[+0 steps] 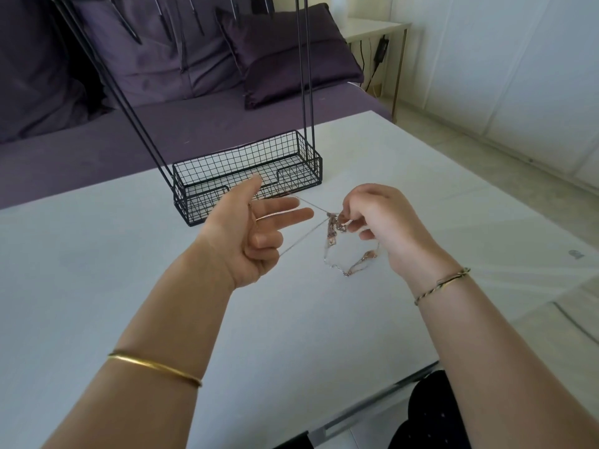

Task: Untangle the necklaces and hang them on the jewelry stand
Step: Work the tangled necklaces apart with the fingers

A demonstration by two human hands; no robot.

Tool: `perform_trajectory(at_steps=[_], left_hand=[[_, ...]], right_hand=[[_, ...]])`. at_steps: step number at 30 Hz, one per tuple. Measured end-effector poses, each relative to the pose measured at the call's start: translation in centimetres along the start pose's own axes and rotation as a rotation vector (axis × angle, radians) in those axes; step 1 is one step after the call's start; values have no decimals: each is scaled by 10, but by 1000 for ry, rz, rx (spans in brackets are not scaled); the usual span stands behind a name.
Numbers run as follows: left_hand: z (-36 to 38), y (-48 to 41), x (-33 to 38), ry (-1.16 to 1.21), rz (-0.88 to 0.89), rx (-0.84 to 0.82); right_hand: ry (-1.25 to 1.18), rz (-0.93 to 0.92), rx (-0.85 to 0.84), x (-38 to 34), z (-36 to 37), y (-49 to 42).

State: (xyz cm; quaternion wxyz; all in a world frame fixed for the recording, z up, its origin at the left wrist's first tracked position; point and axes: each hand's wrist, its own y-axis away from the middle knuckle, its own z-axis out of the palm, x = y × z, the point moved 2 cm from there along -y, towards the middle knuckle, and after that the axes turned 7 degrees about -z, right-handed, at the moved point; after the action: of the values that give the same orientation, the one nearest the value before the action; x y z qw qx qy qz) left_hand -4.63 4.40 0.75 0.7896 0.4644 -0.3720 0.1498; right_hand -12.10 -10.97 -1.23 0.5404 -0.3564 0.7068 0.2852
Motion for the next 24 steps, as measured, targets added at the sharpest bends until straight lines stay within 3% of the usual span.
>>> perform_trajectory(at_steps=[3,9,13,20,24], left_hand=[[-4,-1,0,11,13,86],[-14,-6,-3,-85,32,281],[-10,-8,-7,-281,39,336],[-2,-8,-12,-425,-15,276],[-4,-7,-12,-429,-43,279]], right_hand=[[-14,71,-82,-2,0,-1],[-514,96,-243,-4,2,10],[-730,105,-208,-10,9,9],[-377,-49,-90,-3,11,6],[-381,-54,-59,-2,5,7]])
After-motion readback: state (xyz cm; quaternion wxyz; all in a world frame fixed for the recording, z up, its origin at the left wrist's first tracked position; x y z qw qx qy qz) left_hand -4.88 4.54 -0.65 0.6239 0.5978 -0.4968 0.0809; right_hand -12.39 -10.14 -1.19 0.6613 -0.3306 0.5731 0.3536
